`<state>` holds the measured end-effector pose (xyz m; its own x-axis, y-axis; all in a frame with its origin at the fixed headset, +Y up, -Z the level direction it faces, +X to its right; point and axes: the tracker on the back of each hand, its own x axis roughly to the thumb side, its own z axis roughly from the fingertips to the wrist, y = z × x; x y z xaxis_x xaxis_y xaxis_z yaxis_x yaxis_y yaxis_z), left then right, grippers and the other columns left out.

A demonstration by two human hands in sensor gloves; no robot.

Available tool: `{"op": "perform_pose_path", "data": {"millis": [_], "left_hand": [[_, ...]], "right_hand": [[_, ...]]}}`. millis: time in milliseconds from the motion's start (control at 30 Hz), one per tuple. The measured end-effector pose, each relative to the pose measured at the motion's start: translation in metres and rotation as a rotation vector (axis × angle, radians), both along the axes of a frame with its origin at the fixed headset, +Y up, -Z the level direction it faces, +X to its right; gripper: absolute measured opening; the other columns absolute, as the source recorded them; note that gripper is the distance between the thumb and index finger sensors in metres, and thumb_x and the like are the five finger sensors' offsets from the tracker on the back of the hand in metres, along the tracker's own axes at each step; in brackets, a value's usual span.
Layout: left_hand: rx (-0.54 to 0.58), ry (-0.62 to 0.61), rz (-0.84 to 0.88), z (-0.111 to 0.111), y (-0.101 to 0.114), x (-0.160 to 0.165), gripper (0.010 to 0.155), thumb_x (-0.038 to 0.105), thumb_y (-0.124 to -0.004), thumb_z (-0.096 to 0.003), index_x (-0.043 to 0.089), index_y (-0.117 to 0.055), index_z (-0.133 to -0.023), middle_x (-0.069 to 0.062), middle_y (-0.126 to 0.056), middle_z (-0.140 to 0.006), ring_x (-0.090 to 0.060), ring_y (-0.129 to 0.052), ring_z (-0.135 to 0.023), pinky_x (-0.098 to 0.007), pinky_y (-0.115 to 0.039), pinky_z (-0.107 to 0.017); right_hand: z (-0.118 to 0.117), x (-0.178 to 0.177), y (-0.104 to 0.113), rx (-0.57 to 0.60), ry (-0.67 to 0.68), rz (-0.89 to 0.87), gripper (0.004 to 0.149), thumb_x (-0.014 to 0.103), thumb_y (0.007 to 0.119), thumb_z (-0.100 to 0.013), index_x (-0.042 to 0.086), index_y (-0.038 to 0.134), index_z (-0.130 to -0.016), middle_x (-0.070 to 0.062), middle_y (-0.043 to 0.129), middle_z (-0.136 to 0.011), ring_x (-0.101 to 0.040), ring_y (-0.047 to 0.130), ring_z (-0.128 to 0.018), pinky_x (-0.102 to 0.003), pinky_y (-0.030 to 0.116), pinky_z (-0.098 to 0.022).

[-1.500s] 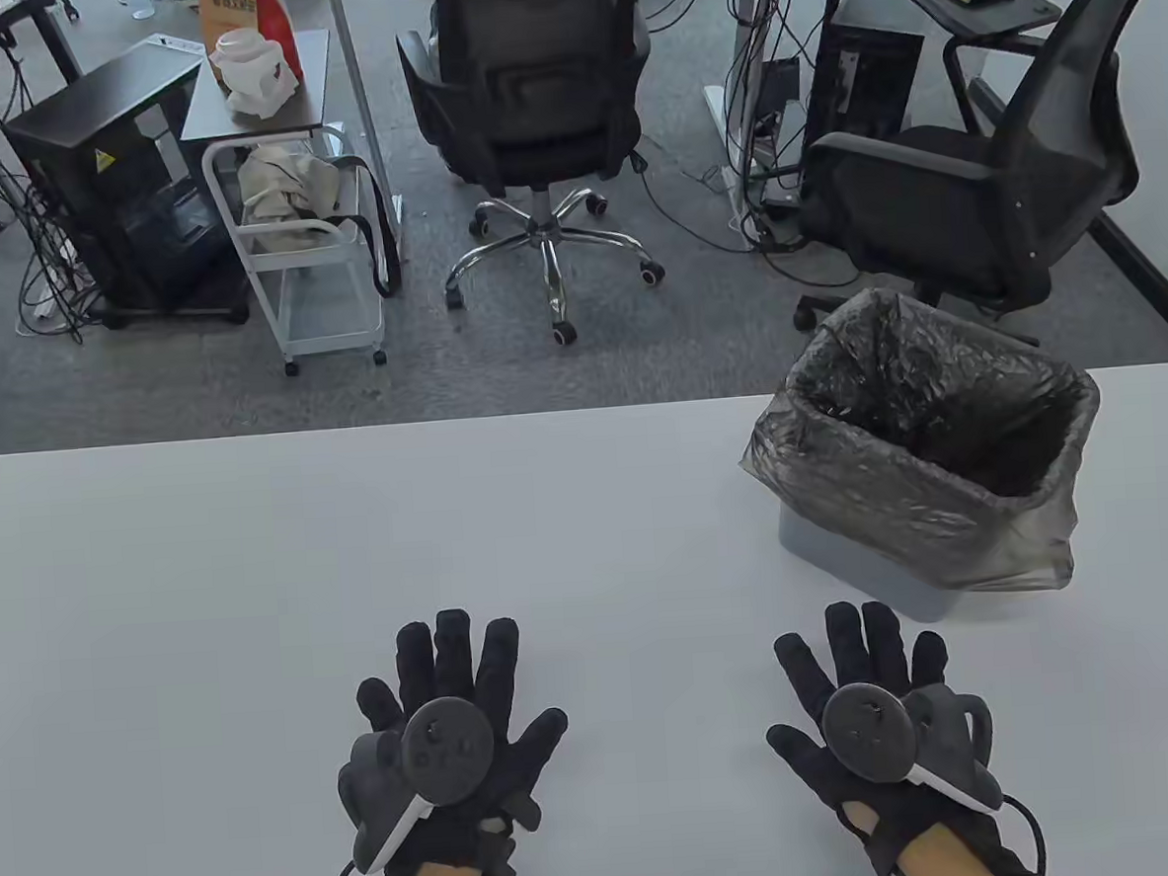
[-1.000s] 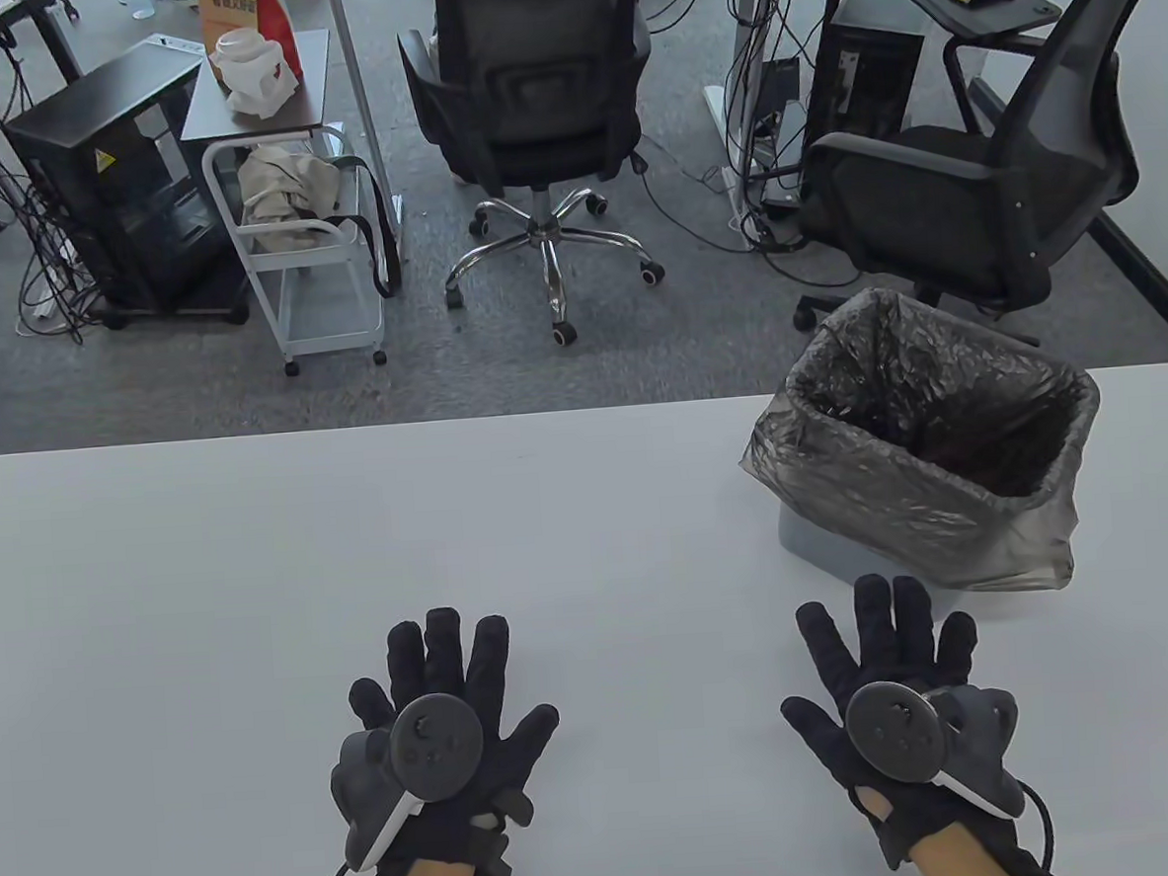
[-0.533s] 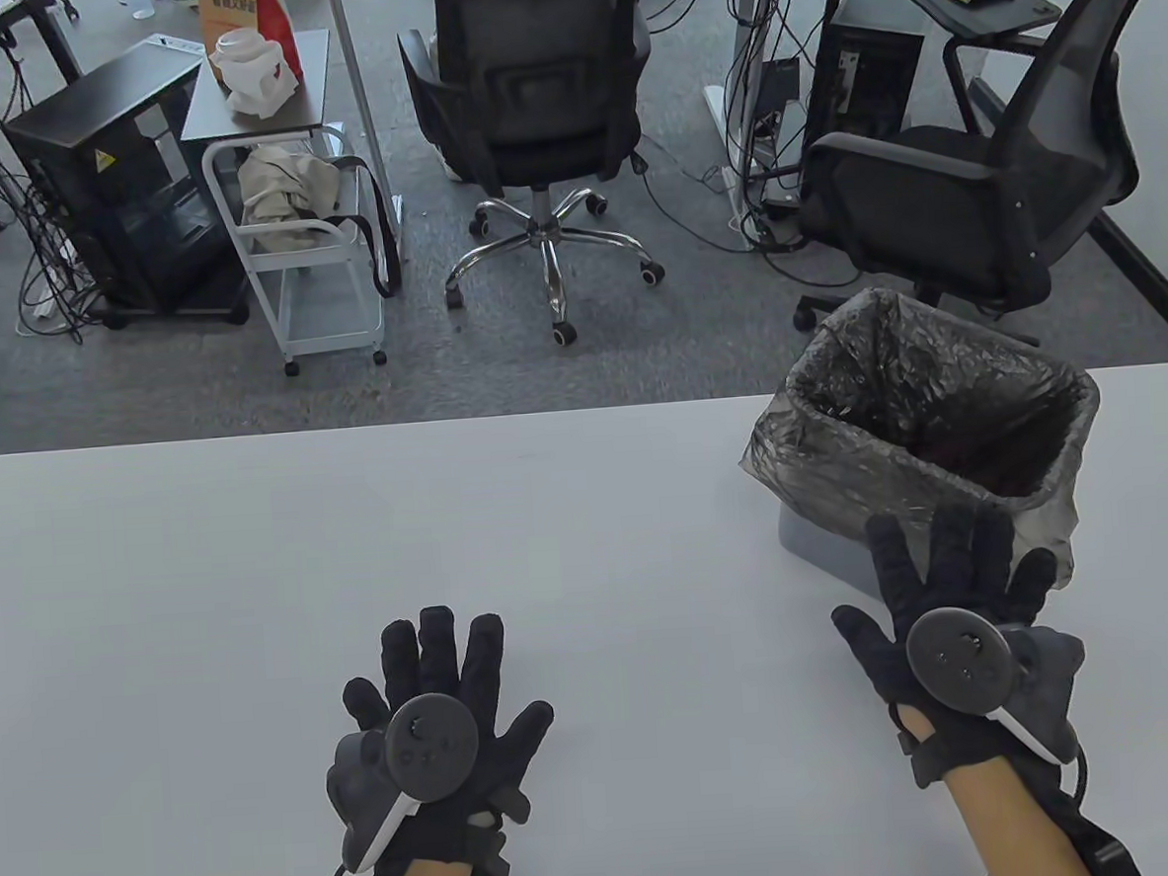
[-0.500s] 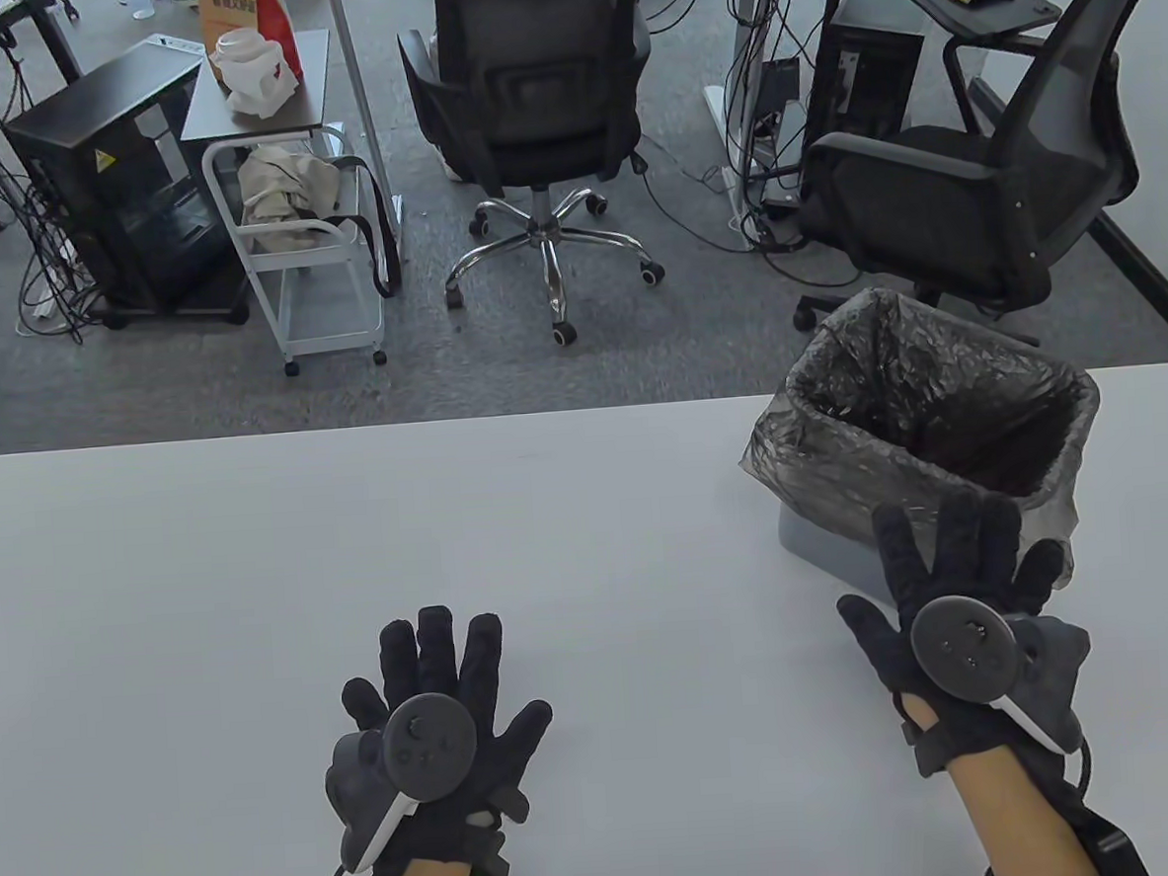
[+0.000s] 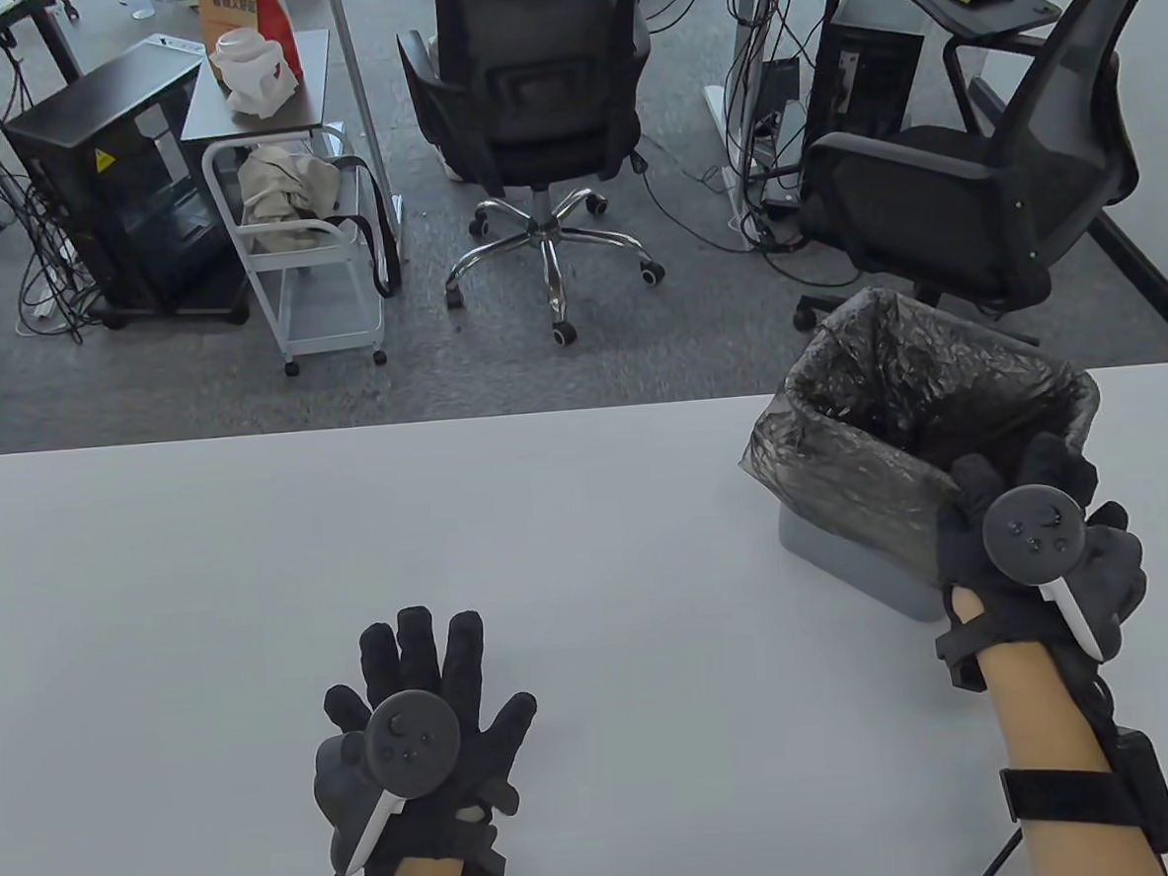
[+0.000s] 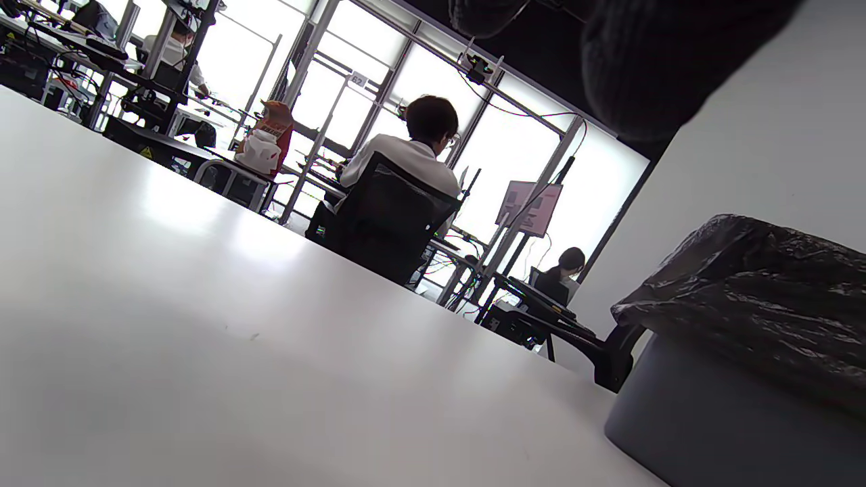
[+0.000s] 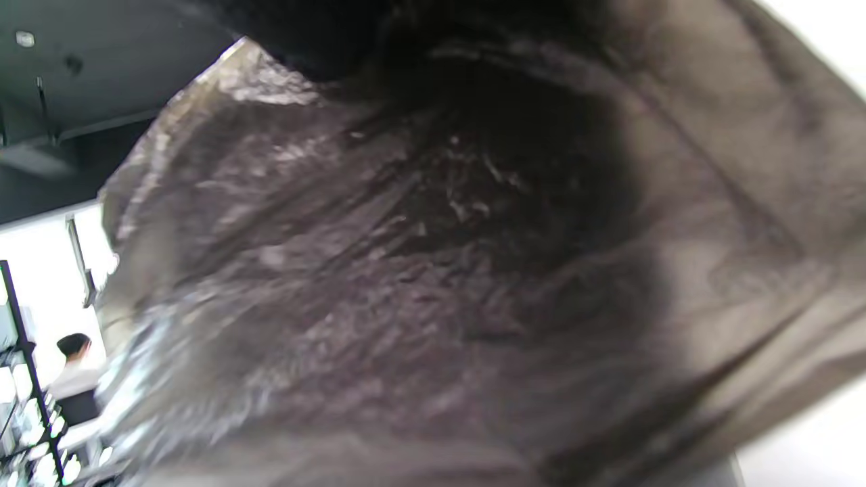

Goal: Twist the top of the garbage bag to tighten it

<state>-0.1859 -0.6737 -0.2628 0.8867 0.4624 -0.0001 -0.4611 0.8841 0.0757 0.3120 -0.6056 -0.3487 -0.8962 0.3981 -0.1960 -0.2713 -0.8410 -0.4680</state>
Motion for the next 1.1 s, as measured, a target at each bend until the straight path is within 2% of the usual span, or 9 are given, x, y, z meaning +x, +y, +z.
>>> {"op": "perform_pose_path", "data": {"millis": [200, 400, 767, 1100], "left_hand": [[0.001, 0.013, 0.031, 0.0, 0.001, -0.005, 0.085, 0.067, -0.078, -0.0448, 0.044, -0.034, -0.114, 0.004, -0.01, -0.118, -0.031, 0.004, -0.106, -0.076, -0.007, -0.061], [-0.013, 0.015, 0.013, 0.0, 0.001, -0.003, 0.084, 0.067, -0.078, -0.0449, 0.041, -0.038, -0.114, 0.003, -0.01, -0.118, -0.031, 0.004, -0.106, -0.076, -0.006, -0.06], [-0.032, 0.003, 0.0, -0.002, -0.002, 0.003, 0.082, 0.065, -0.078, -0.0453, 0.039, -0.042, -0.114, 0.003, -0.011, -0.118, -0.031, 0.004, -0.106, -0.076, -0.007, -0.06], [-0.07, -0.034, -0.057, -0.015, -0.022, 0.021, 0.082, 0.063, -0.079, -0.0456, 0.04, -0.04, -0.114, 0.003, -0.011, -0.117, -0.031, 0.002, -0.106, -0.076, -0.009, -0.061]], "right_hand": [[-0.001, 0.001, 0.0, 0.009, 0.011, -0.007, 0.049, 0.034, 0.072, -0.04, 0.019, 0.073, -0.087, -0.024, 0.034, -0.104, -0.058, 0.032, -0.092, -0.076, 0.026, -0.06], [0.0, -0.004, 0.001, -0.006, 0.117, -0.018, 0.049, 0.033, 0.074, -0.04, 0.019, 0.075, -0.086, -0.023, 0.036, -0.105, -0.057, 0.032, -0.093, -0.076, 0.028, -0.061], [-0.004, -0.051, 0.006, -0.046, 0.402, 0.041, 0.049, 0.033, 0.074, -0.039, 0.019, 0.076, -0.086, -0.026, 0.038, -0.104, -0.059, 0.035, -0.092, -0.076, 0.032, -0.062], [0.005, -0.099, 0.008, -0.064, 0.626, 0.06, 0.049, 0.033, 0.074, -0.039, 0.019, 0.076, -0.086, -0.026, 0.038, -0.104, -0.059, 0.035, -0.092, -0.077, 0.031, -0.061]]}}
